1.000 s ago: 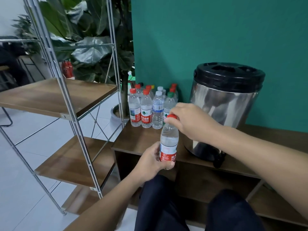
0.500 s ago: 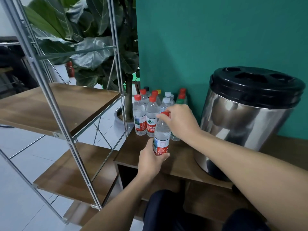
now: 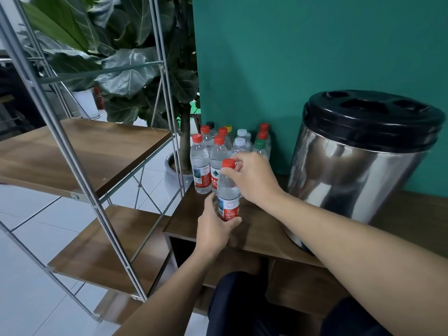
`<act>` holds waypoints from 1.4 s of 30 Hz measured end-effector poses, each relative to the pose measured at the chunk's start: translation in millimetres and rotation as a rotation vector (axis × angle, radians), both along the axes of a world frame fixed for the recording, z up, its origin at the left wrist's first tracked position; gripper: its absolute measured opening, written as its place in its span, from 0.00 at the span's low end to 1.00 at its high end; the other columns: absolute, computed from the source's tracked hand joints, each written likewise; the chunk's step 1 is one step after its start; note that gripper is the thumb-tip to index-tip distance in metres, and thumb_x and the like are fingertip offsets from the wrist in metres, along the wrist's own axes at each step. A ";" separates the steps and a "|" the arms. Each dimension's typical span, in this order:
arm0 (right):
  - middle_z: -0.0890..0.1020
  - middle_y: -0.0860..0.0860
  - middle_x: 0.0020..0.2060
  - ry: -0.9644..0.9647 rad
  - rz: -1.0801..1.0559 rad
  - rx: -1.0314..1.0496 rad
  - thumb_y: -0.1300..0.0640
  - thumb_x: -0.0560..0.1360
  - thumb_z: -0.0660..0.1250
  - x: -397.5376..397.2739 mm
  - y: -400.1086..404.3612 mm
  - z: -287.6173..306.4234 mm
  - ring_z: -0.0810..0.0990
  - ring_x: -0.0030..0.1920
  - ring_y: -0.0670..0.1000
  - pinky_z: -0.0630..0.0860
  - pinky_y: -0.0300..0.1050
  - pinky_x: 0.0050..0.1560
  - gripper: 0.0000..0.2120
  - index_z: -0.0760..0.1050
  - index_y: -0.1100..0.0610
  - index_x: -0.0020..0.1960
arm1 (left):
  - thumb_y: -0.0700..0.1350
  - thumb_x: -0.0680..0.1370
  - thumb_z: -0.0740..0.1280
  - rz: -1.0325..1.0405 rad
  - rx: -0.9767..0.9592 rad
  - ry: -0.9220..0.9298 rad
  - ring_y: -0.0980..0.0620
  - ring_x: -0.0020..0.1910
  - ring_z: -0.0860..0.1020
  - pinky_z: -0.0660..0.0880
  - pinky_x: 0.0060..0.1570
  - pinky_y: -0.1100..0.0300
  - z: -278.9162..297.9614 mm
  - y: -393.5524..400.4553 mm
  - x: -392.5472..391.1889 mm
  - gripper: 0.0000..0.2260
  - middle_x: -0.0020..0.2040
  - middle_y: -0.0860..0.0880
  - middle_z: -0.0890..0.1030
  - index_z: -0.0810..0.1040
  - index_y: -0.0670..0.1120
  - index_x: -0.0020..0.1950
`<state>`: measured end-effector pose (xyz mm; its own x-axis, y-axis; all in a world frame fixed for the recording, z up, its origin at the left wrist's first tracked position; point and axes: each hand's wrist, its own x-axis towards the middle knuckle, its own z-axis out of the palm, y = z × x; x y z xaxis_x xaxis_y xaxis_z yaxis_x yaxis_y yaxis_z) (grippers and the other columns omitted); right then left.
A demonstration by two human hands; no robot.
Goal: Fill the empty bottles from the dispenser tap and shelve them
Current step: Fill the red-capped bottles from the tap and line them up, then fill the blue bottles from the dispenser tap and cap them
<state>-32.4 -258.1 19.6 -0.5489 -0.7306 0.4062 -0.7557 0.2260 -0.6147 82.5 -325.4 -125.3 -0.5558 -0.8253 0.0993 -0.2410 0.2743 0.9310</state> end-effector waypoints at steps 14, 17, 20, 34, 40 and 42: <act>0.85 0.51 0.35 -0.178 0.017 -0.121 0.59 0.86 0.69 -4.6 227.7 -5.7 0.84 0.34 0.52 0.81 0.48 0.39 0.12 0.84 0.51 0.45 | 0.42 0.85 0.74 -0.185 -0.053 0.276 0.51 0.47 0.87 0.81 0.51 0.54 74.5 132.0 25.5 0.03 0.46 0.49 0.88 0.86 0.48 0.53; 0.86 0.51 0.38 -0.202 -0.083 -0.227 0.62 0.87 0.66 -26.1 294.3 -6.6 0.85 0.36 0.53 0.81 0.52 0.39 0.13 0.85 0.50 0.50 | 0.39 0.87 0.71 -0.376 -0.013 0.333 0.50 0.41 0.84 0.80 0.43 0.58 100.8 186.6 -15.5 0.06 0.43 0.45 0.88 0.86 0.44 0.52; 0.86 0.50 0.42 -0.222 -0.176 -0.307 0.65 0.87 0.64 -48.2 356.0 -5.5 0.86 0.39 0.53 0.83 0.52 0.42 0.15 0.85 0.50 0.54 | 0.39 0.87 0.71 -0.574 0.027 0.320 0.48 0.46 0.87 0.83 0.48 0.59 118.9 249.7 -64.9 0.06 0.47 0.45 0.89 0.87 0.45 0.55; 0.85 0.40 0.58 -0.335 -0.795 -0.340 0.50 0.84 0.74 -217.5 555.8 -94.3 0.82 0.60 0.35 0.78 0.35 0.64 0.12 0.82 0.47 0.66 | 0.50 0.88 0.69 -0.856 0.117 -0.021 0.62 0.64 0.84 0.81 0.72 0.49 53.5 438.2 -309.1 0.10 0.62 0.61 0.87 0.84 0.61 0.68; 0.74 0.47 0.66 -0.177 -1.060 -0.350 0.52 0.84 0.74 -299.0 604.4 -114.7 0.79 0.64 0.46 0.74 0.43 0.68 0.19 0.77 0.53 0.72 | 0.53 0.89 0.67 -0.991 0.308 -0.104 0.69 0.64 0.78 0.77 0.77 0.48 33.0 492.0 -392.2 0.17 0.64 0.66 0.80 0.79 0.59 0.79; 0.73 0.50 0.69 -0.149 -1.081 -0.347 0.54 0.83 0.73 -323.3 616.6 -113.2 0.76 0.69 0.48 0.69 0.40 0.70 0.20 0.75 0.54 0.73 | 0.53 0.90 0.67 -1.013 0.342 -0.104 0.69 0.65 0.77 0.75 0.79 0.48 27.1 510.5 -414.0 0.18 0.65 0.65 0.80 0.78 0.58 0.80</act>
<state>-355.7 358.5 -93.5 -0.8813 0.2916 0.3719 -0.1835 0.5141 -0.8379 -331.5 185.1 -98.2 -0.9893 0.0499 -0.1368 -0.1300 0.1196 0.9843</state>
